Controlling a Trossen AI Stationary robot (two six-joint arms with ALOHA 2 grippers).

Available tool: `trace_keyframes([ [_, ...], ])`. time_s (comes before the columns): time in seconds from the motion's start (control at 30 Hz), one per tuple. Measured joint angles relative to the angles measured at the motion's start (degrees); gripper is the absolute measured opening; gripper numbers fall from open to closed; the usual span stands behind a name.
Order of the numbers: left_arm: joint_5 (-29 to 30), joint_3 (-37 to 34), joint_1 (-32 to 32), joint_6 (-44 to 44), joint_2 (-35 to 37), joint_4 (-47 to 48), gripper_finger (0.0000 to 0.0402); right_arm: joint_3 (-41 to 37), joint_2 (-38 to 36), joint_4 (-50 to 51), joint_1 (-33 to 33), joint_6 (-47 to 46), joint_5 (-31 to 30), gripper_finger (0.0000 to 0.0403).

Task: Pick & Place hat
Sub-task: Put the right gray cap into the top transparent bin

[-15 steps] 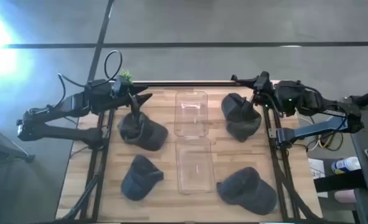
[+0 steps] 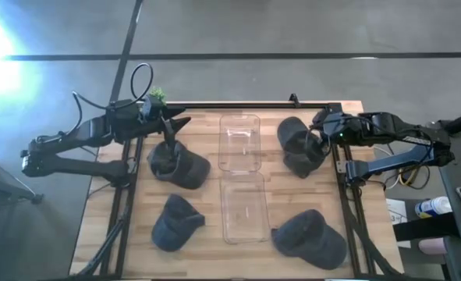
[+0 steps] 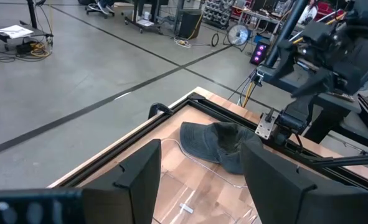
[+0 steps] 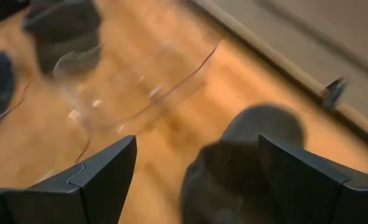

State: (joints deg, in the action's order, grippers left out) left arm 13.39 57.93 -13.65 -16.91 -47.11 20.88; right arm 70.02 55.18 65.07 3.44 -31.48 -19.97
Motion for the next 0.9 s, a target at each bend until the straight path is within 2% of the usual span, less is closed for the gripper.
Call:
trace_keyframes([
  [0.2,0.00,0.00,0.00,0.00,0.00,0.01,0.0213,-1.09,0.56,3.06,-0.04,-1.25,9.40,0.0328],
  [0.4,0.00,0.00,0.00,0.02,-0.02,0.02,0.0213,-6.97,2.01,5.92,-0.09,-1.54,16.68,0.0328],
  [0.77,0.01,0.00,0.00,0.38,-0.02,0.02,0.0213,-17.33,2.35,-1.53,-0.07,-0.50,18.52,0.0328],
  [0.9,0.01,0.00,0.00,0.44,-0.02,0.02,0.0213,-19.35,2.86,-1.79,0.02,0.65,16.80,0.0328],
])
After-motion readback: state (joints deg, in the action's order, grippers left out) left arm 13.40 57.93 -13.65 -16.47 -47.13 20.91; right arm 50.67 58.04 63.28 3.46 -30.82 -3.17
